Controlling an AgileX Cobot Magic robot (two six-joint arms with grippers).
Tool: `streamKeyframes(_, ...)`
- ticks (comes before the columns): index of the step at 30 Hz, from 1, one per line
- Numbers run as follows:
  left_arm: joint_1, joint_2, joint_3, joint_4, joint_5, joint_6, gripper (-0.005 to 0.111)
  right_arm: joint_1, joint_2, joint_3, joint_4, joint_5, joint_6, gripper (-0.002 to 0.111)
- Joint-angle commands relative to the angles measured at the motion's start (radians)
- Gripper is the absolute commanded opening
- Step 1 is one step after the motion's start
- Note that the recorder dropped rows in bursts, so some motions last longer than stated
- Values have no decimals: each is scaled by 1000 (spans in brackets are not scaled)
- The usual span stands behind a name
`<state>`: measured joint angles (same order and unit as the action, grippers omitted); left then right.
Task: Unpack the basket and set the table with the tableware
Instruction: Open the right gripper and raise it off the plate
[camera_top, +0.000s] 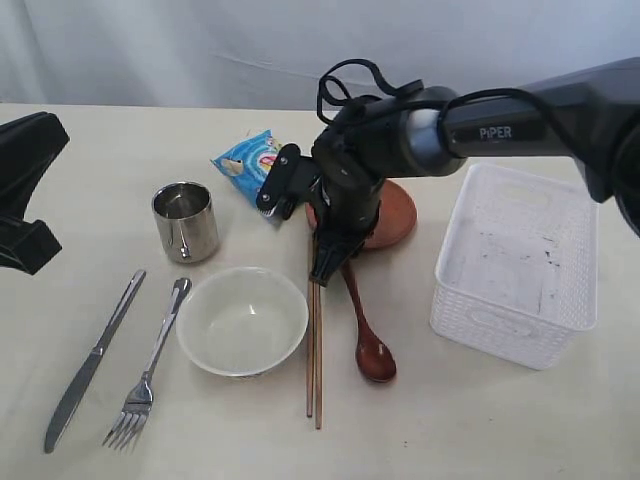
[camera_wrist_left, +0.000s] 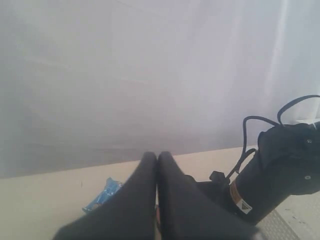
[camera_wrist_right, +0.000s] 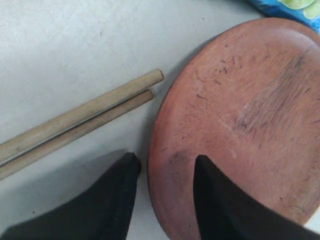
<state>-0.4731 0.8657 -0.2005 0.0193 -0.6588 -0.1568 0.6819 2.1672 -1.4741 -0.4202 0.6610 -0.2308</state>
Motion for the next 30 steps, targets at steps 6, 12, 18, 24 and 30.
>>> streamKeyframes(6, -2, -5, 6, 3, -2, 2, 0, -2, -114, -61, 66, 6, 100, 49)
streamKeyframes(12, -2, -5, 6, 3, -2, 2, 0, -2, -98, -213, 197, -9, 94, 75)
streamKeyframes(18, -2, -5, 6, 3, -2, 2, 0, -6, 32, -392, 249, -41, 107, 74)
streamKeyframes(24, -2, -5, 6, 3, -2, 2, 0, -6, 218, -594, 299, -43, 115, 80)
streamKeyframes(30, -2, -5, 6, 3, -2, 2, 0, -6, 295, -630, 256, -58, 142, 80)
